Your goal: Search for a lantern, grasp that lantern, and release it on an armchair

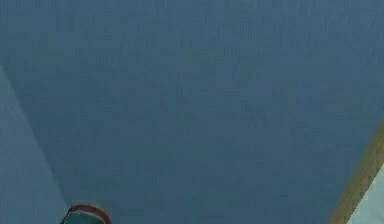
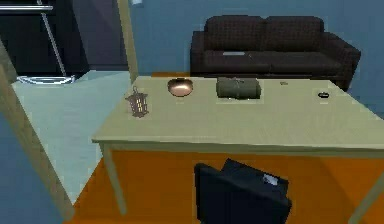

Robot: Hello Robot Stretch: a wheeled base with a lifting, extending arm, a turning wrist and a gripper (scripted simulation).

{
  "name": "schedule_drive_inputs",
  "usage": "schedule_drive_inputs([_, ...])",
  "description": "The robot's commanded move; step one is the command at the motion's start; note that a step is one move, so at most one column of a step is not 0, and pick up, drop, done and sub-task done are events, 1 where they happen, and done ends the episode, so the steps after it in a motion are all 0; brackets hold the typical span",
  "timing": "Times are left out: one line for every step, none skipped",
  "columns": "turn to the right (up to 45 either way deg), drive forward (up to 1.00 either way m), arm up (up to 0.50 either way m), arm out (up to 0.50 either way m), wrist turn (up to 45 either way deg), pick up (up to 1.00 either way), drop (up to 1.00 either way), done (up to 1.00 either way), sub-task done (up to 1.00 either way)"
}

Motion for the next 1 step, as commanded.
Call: schedule_drive_inputs([45.0,0.0,0.0,0.0,0.0,0.0,0.0,0.0,0.0])
